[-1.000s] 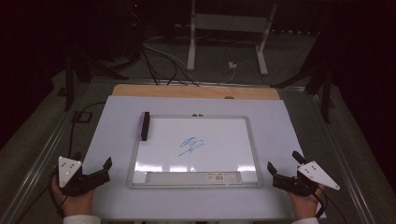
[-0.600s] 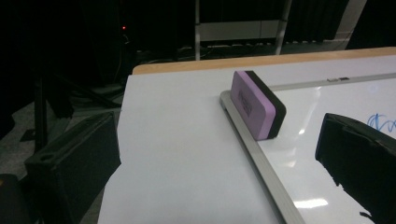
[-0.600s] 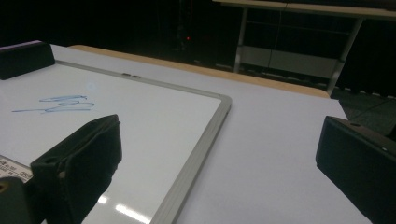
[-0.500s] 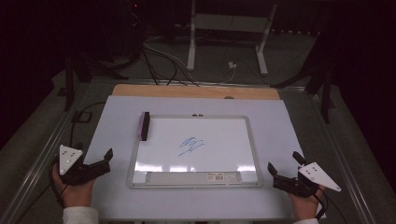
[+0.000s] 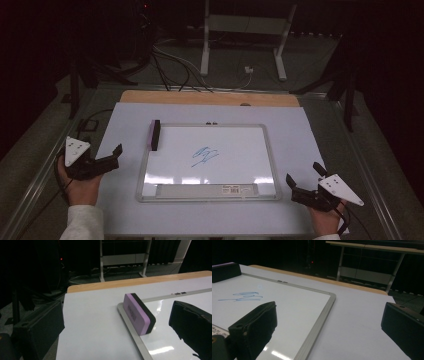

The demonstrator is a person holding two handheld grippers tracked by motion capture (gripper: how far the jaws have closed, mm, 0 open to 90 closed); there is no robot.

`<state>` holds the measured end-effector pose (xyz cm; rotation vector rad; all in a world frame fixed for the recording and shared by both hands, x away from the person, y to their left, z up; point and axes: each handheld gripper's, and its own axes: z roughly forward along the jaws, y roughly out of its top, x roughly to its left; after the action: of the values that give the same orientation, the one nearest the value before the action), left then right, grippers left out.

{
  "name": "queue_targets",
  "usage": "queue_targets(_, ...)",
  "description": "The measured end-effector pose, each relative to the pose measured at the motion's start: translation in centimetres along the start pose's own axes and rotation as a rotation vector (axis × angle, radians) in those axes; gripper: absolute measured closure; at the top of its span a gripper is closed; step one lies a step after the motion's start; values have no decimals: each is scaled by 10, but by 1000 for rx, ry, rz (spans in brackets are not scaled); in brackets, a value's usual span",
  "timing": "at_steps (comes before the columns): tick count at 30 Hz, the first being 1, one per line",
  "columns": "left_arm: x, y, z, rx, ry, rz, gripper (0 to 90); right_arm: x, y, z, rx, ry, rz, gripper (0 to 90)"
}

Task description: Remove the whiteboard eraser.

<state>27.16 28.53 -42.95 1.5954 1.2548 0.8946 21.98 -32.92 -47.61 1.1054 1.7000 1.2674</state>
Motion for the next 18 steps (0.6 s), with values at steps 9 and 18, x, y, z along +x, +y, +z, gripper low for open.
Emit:
queue_targets(9, 1, 10, 16, 8, -7, 17, 6, -1, 0, -1, -10, -12, 0, 10)
queue_targets(18, 4, 14, 34, 11, -2, -16, 6, -1, 0, -2, -14, -31, 2, 9)
